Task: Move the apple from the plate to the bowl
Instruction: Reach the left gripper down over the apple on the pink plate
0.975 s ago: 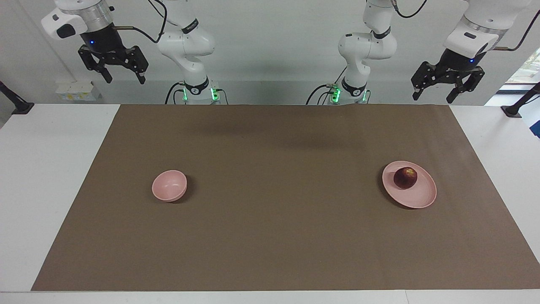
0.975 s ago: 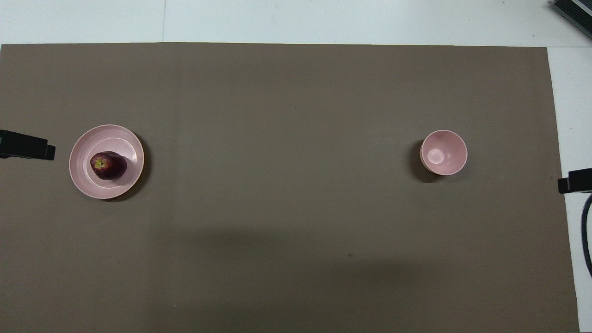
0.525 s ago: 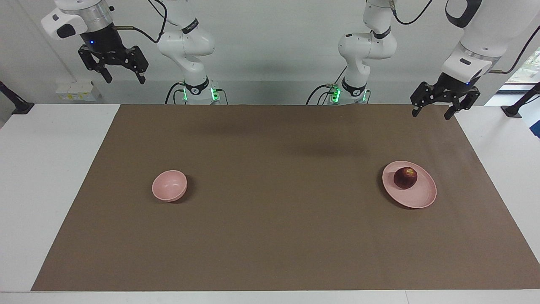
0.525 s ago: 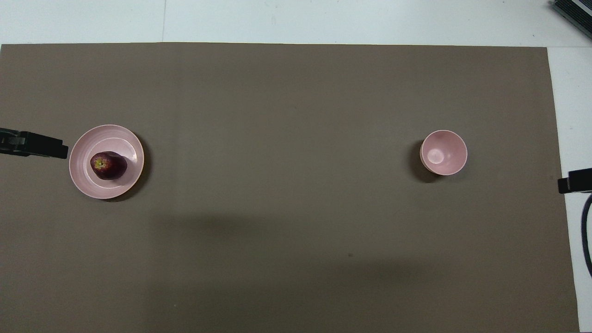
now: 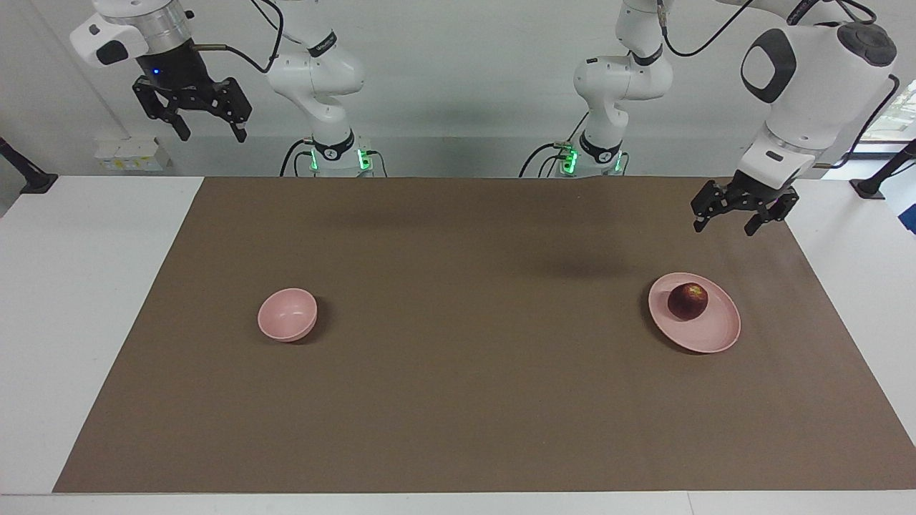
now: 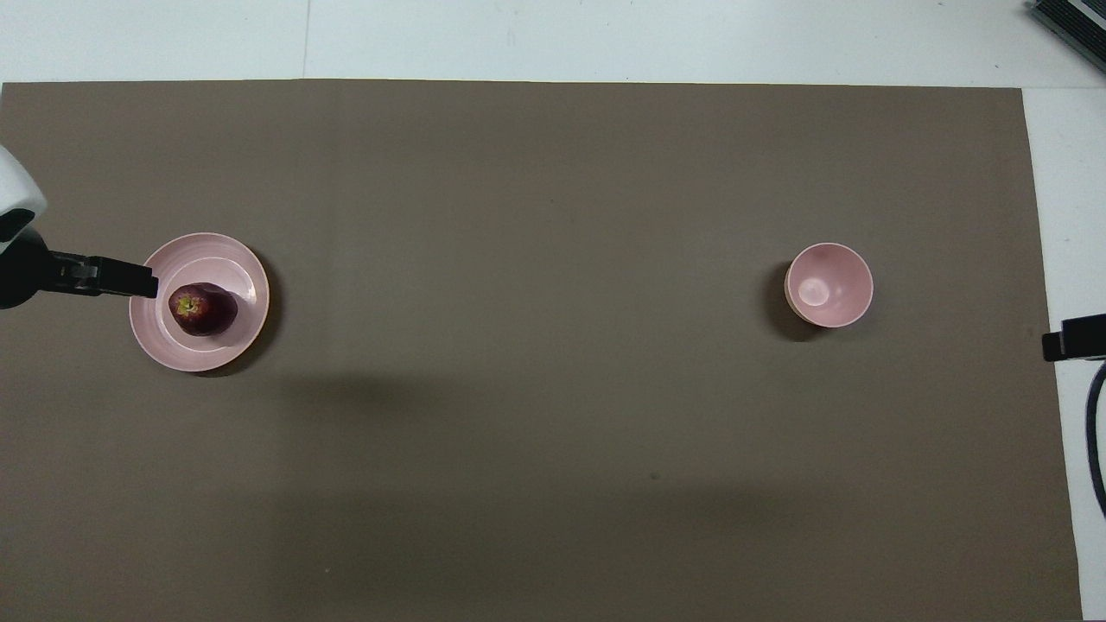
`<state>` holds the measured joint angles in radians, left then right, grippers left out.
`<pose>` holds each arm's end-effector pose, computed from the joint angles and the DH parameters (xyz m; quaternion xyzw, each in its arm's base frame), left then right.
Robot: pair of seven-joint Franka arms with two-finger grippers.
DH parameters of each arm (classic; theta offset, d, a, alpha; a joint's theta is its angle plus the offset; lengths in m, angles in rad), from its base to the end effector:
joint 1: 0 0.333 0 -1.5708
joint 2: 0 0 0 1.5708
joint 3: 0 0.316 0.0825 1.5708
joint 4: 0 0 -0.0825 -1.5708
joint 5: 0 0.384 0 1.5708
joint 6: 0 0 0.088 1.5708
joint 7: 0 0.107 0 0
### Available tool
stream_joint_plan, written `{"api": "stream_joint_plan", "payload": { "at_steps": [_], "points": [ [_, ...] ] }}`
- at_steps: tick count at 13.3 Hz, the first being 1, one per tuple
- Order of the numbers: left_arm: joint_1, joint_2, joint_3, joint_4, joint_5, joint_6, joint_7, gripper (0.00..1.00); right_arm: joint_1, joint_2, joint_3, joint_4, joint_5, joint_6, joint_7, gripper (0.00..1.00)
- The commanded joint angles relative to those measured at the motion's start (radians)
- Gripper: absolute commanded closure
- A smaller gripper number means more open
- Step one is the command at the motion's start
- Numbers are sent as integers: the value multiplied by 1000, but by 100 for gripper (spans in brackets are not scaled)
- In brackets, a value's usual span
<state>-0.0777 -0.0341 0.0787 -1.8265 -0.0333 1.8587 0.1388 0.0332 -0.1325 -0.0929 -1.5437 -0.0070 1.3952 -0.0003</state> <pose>0.5594 -0.0015 0.5468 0.9972 -0.0646 0.0342 0.0151 0.4914 -0.0342 0.6909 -0.9995 0.0298 0.0082 0.0029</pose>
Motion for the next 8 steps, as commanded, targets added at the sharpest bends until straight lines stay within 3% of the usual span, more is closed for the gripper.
{"api": "stream_joint_plan", "payload": {
  "at_steps": [1,8],
  "points": [
    [16,-30,-10,-106,-3,112,15,0,-3,-18,5,-16,-4,-5,6,0],
    [33,8,-10,-234,-3,304,15,0,-3,-18,5,-16,-4,-7,6,0]
  ]
}}
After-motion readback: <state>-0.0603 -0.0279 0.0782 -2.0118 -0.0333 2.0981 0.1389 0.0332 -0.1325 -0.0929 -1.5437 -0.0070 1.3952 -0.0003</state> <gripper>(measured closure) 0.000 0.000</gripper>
